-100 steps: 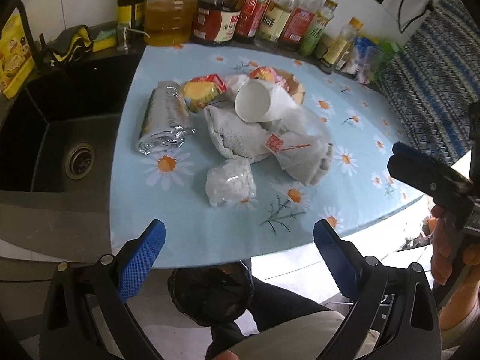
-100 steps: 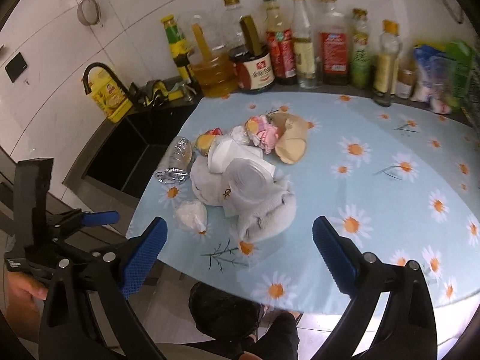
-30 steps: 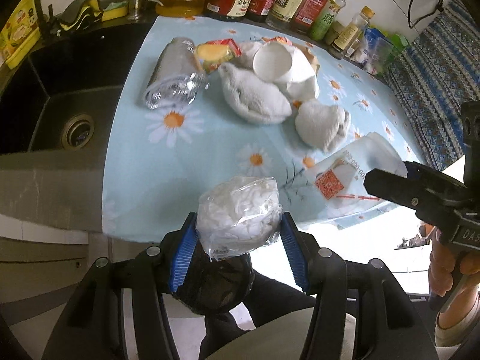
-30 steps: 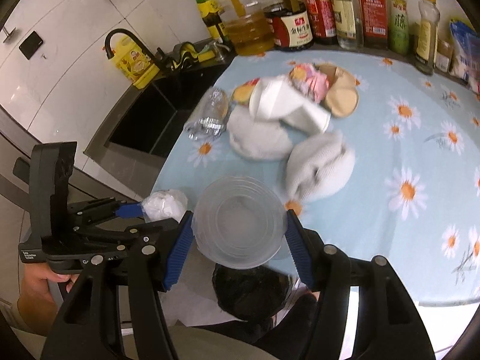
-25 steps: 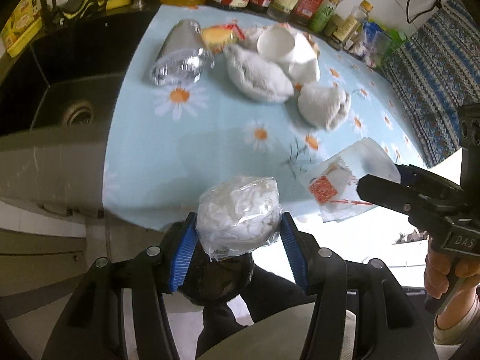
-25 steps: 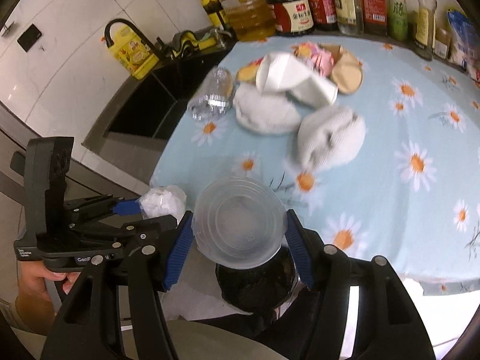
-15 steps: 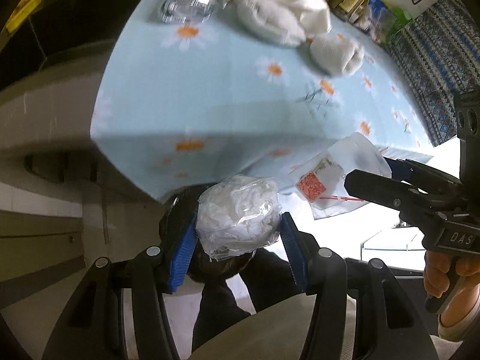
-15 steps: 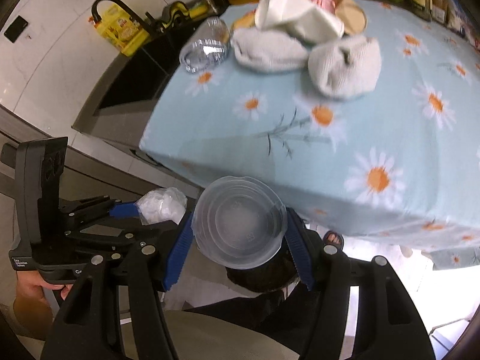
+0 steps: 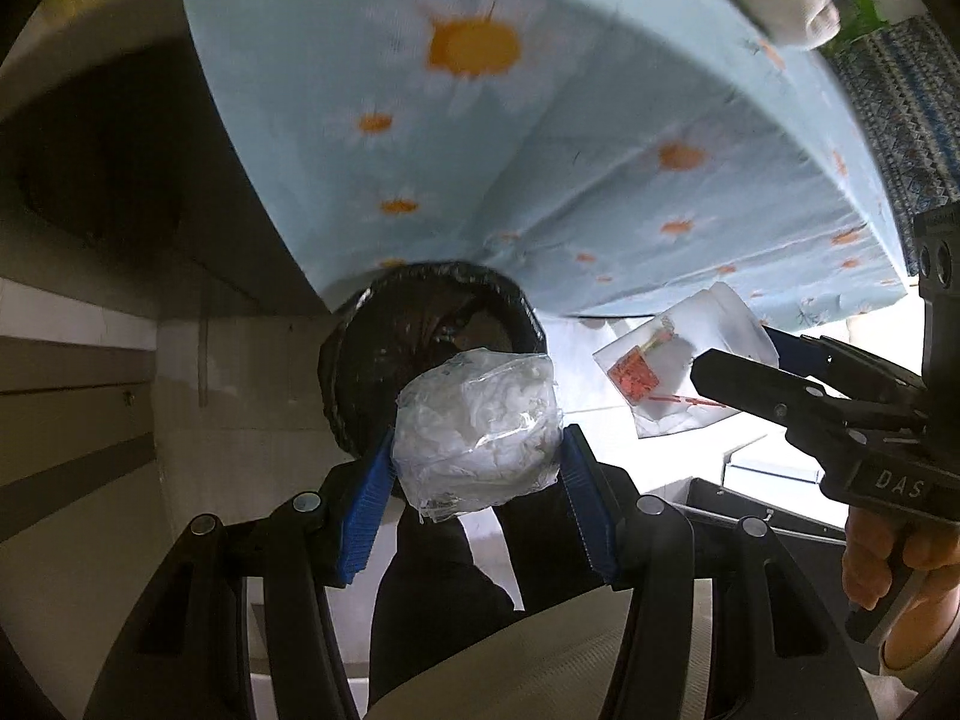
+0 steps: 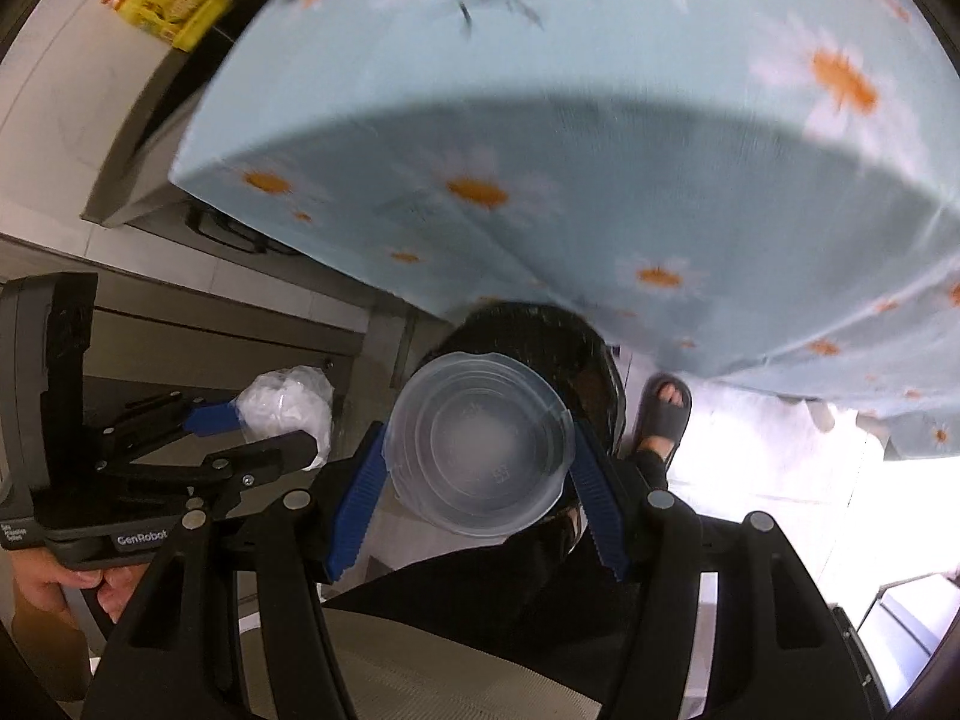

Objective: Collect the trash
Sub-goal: 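Lift both held items and carry them down toward the black trash bin, then open the left tool over the bin while the right tool drops the cup in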

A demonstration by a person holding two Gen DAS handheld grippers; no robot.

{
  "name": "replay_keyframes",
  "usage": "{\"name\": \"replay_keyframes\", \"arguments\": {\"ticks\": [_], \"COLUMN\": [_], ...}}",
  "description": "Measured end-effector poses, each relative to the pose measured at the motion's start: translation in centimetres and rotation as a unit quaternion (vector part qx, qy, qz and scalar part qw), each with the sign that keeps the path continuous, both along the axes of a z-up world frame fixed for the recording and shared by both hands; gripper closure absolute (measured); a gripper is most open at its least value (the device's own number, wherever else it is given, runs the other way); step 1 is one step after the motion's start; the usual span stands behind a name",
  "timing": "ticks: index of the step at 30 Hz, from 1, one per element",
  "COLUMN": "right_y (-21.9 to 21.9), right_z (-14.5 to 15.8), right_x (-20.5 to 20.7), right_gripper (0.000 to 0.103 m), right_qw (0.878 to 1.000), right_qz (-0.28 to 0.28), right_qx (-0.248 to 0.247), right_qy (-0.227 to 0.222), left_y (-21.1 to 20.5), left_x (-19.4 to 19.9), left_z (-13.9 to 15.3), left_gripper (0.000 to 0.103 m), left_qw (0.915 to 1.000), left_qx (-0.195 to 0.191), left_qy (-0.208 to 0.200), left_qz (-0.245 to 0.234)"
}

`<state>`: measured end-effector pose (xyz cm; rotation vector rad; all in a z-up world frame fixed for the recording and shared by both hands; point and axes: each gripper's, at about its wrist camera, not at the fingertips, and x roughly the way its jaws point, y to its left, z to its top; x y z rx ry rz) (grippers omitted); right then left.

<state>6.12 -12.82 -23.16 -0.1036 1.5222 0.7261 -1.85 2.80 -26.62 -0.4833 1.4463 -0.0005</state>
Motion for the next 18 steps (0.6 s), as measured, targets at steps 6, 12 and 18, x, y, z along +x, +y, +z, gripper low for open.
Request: {"name": "replay_keyframes", "arguments": {"ticks": [6,12,18], "right_y": [0.7,0.5,0.2], "right_z": [-2.1,-3.1,-3.1], "right_x": [0.0,0.2,1.0], "right_gripper": [0.042,0.036,0.023], "right_qw": [1.000,0.999,0.998], "right_qz": [-0.006,-0.027,-0.040], "right_qx": [-0.008,-0.010,-0.005], "right_qy": [0.020,0.038,0.045], "left_y": [0.1,0.2,0.8], "left_x": [-0.5,-0.8,-1.0], "left_z": [-2.4,-3.6,-4.4], "left_gripper": [0.050,0.047,0.033], "left_qw": [0.9996,0.9990,0.9980], "left_qx": [-0.011,-0.023,-0.026], "left_qy": [0.024,0.039,0.054], "left_qz": [0.001,0.005,0.021]}}
